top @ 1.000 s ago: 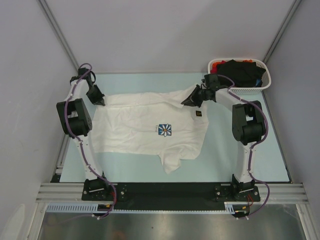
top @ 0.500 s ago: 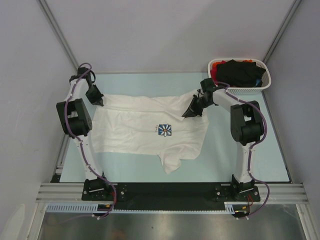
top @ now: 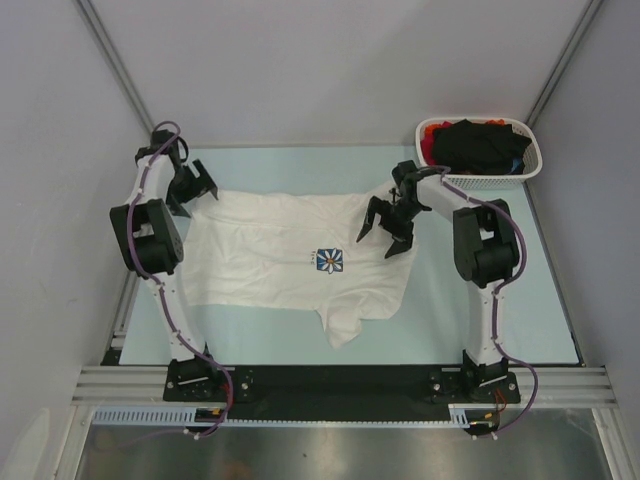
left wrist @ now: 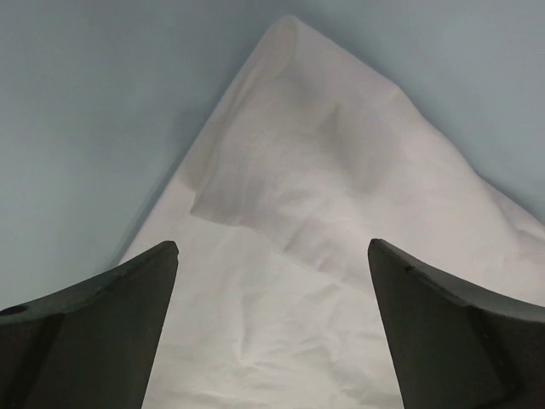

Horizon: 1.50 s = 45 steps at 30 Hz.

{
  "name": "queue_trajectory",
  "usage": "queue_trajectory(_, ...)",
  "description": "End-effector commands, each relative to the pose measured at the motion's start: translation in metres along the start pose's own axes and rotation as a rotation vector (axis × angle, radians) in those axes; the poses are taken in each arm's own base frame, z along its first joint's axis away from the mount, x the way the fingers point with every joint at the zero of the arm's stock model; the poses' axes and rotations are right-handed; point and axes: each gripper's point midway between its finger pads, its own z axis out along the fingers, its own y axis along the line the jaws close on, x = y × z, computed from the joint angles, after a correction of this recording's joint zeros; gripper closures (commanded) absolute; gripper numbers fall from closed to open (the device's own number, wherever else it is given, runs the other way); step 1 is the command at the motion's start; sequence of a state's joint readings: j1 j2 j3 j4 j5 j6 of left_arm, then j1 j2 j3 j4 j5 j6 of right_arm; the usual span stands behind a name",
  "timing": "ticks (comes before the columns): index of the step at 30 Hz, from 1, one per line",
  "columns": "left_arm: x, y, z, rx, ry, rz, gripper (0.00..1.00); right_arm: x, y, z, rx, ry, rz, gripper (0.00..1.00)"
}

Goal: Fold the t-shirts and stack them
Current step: Fold the flattened tshirt in 1/3 of the way, then grap the side of the flattened tshirt closest away from the robot with both arms

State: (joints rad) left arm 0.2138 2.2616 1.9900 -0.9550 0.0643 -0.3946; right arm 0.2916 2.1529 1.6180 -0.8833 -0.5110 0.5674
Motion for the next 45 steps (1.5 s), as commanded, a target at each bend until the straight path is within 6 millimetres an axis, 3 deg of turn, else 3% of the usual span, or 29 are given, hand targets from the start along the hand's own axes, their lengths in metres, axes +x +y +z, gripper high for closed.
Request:
queue_trajectory(1,-0.016,-0.015,-0.073,0.082,-0.131,0.01,0.0,-0.015,0.023,-0.069,0.044,-0.213,-0.125,0.0)
queue_trajectory(5,0.001,-0.009,-0.083,0.089,-0.119,0.023,0.01,-0.011,0.03,-0.106,0.038,-0.313,-0.16,0.0)
queue_trajectory(8,0.028,0.006,-0.082,0.069,-0.071,0.036,0.0,0.011,0.026,-0.117,0.008,-0.278,-0.154,0.0)
queue_trajectory(9,0.036,0.009,-0.081,0.074,-0.053,0.029,0.0,0.026,0.016,-0.111,0.011,-0.221,-0.153,0.0)
queue_trajectory(10,0.062,0.021,-0.07,0.064,0.016,0.011,0.0,0.037,0.01,-0.109,0.003,-0.193,-0.157,0.01)
queue_trajectory(11,0.071,0.023,-0.077,0.08,0.015,-0.003,0.0,0.047,0.007,-0.114,-0.006,-0.192,-0.158,0.01)
queue_trajectory(12,0.081,0.026,-0.075,0.086,0.031,-0.016,0.0,0.065,-0.01,-0.101,0.001,-0.14,-0.131,0.01)
queue_trajectory(13,0.108,0.036,-0.067,0.063,0.087,-0.027,0.0,0.075,-0.011,-0.1,-0.024,-0.123,-0.131,0.02)
queue_trajectory(15,0.125,0.041,-0.074,0.07,0.078,-0.056,0.0,0.095,-0.012,-0.101,-0.064,-0.104,-0.122,0.03)
queue_trajectory(16,0.147,0.048,-0.067,0.054,0.12,-0.063,0.01,0.108,-0.022,-0.092,-0.057,-0.065,-0.107,0.03)
queue_trajectory(20,0.182,0.066,-0.073,-0.009,0.162,-0.091,0.0,0.142,-0.04,-0.081,-0.035,0.002,-0.098,0.06)
queue_trajectory(26,0.186,0.092,-0.094,-0.119,0.093,-0.077,0.0,0.18,-0.057,-0.072,-0.061,0.006,-0.09,0.08)
queue_trajectory(32,0.194,0.114,-0.091,-0.23,0.143,-0.093,0.0,0.214,-0.045,-0.061,-0.134,0.068,-0.132,0.11)
queue_trajectory(39,0.208,0.132,-0.077,-0.26,0.208,-0.128,0.0,0.23,-0.023,-0.035,-0.16,0.112,-0.213,0.11)
queue_trajectory(45,0.201,0.142,-0.07,-0.269,0.227,-0.146,0.0,0.229,-0.018,0.002,-0.06,0.155,-0.277,0.13)
